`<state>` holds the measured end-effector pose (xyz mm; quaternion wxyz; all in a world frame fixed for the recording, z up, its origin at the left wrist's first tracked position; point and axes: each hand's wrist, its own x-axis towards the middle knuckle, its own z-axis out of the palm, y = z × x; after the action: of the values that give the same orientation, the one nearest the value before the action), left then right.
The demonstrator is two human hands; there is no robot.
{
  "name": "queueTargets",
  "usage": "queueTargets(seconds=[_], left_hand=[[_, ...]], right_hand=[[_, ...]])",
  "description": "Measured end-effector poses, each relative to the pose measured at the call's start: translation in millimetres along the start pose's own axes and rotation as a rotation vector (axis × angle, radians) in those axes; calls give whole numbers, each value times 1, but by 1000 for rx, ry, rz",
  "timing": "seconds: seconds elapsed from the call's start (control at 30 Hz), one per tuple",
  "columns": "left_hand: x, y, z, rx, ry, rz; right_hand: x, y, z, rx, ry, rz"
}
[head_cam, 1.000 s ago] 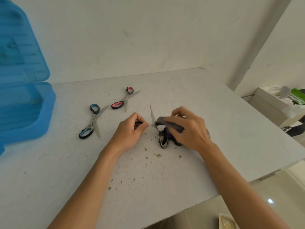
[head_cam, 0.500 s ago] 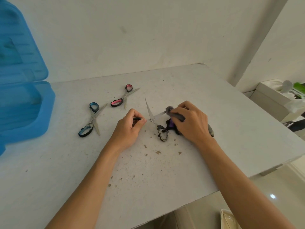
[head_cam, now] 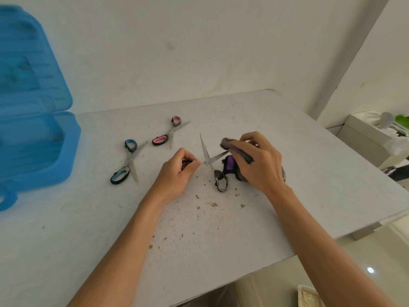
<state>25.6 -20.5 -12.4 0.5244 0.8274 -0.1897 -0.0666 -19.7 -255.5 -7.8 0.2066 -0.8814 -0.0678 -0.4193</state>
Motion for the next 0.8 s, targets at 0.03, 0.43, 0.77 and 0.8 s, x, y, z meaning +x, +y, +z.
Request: queueTargets(seconds=[0.03,0.43,0.77,0.8], left_hand=[[0,0,0,-3,-3,1],[1,2,1,40,12,3],[-1,3,0,73,-9,-1],[-1,3,-1,78,-8,1]], right_hand=[[2,-3,0,27,-30,-93],[18,-8,22,48,-341,-324],[33,-21,31,-3,-272,-266],[37,-25,35,-15,-253,-244]])
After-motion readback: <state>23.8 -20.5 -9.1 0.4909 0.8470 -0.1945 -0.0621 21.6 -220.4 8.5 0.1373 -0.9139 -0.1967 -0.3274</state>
